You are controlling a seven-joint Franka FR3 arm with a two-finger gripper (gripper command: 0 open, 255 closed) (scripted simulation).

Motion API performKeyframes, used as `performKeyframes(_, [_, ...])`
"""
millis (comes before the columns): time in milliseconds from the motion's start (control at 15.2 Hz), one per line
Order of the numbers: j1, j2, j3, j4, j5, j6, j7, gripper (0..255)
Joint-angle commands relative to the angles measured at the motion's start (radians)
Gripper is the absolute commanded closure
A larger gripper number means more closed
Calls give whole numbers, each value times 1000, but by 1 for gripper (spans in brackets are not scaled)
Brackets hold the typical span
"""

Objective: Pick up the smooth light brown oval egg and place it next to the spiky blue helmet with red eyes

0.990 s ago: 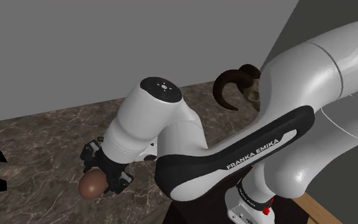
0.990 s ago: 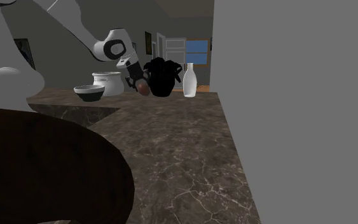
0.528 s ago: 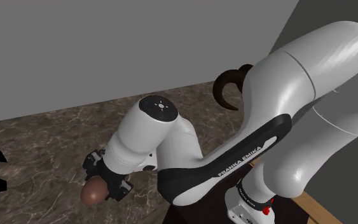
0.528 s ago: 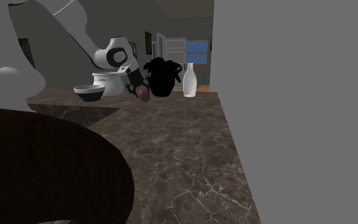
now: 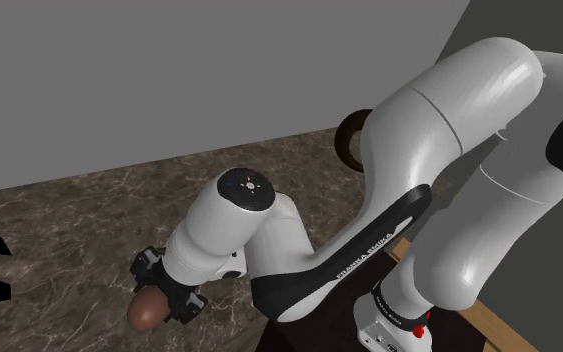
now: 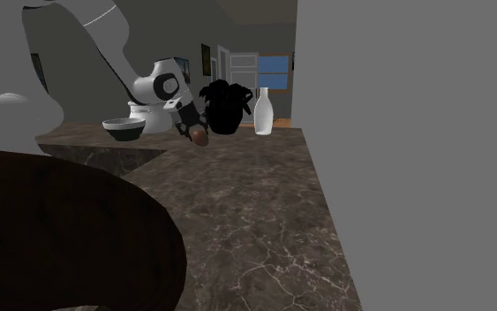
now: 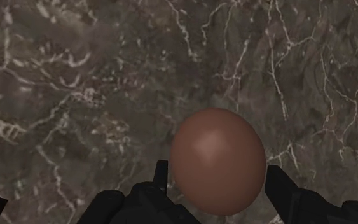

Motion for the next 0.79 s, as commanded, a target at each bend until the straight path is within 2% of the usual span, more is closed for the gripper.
performKeyframes(0, [-3, 4, -3, -4, -3, -2, 1, 255])
performKeyframes(198, [-3, 4, -3, -4, -3, -2, 1, 255])
performKeyframes(264, [-3, 3, -3, -5, -3, -1, 3, 0])
performKeyframes(594, [-3, 4, -3, -4, -3, -2, 1, 0])
performKeyframes(726, [-13, -110, 35, -29, 242, -51, -179, 0])
